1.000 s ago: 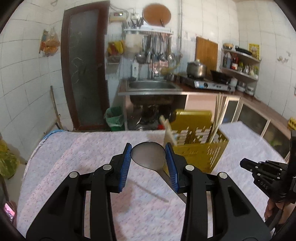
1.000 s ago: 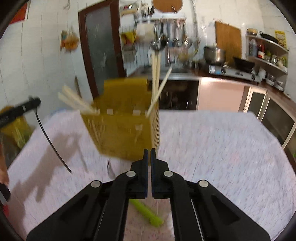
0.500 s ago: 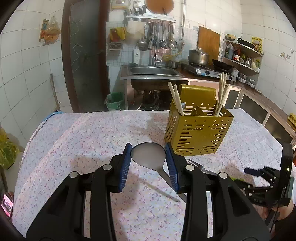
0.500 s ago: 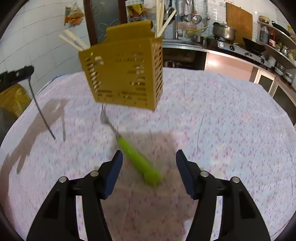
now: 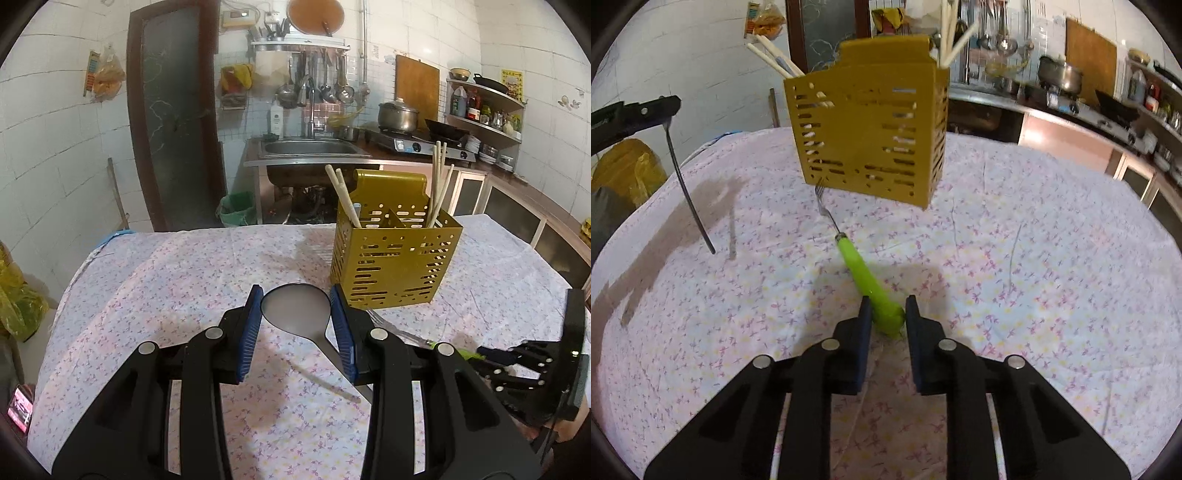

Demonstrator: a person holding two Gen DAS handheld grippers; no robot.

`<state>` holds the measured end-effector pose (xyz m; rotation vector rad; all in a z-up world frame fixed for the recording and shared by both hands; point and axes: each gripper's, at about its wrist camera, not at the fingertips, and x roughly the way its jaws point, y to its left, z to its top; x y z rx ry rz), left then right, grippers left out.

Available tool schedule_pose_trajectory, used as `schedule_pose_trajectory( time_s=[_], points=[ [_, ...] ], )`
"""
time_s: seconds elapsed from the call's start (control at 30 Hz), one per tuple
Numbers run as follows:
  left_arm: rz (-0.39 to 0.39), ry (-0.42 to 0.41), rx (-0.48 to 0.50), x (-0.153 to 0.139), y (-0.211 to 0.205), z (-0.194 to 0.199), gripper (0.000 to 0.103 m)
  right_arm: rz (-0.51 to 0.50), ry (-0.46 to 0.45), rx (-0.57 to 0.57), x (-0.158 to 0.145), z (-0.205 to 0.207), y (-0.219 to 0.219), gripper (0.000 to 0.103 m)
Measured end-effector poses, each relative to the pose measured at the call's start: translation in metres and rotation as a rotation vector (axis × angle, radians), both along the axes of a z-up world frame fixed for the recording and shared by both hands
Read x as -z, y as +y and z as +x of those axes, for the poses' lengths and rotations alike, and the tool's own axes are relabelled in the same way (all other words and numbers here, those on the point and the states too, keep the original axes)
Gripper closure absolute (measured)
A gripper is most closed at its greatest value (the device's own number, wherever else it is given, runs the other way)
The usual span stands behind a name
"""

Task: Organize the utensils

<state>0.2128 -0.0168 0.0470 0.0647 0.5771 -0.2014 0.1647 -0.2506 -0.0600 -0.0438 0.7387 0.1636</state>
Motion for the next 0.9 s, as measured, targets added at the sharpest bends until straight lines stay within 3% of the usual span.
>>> schedule_pose_trajectory(
  time_s=[0.27,0.47,0.77,0.9],
  points=[
    [0.0,-0.054,-0.025,-0.01,0.001,-0.008,0.067,-0.023,-0.222,0.014,-0.072,-0.036,0.012,0.084],
    [0.018,-0.106,-0.024,-0.02,-0.007,-0.019,0.067,-0.026,-0.268,0.036,-0.106,-0.045,0.018,0.084],
    [-0.005,-0.165,-0.006,-0.039,-0.015,-0.029,0.067,-0.006,-0.298,0.096,-0.124,-0.05,0.013,0.084],
    [-0.023,-0.203,0.0,-0.057,-0.017,-0.028,0.067,-0.024,-0.358,0.116,-0.143,-0.054,0.018,0.084]
  ],
)
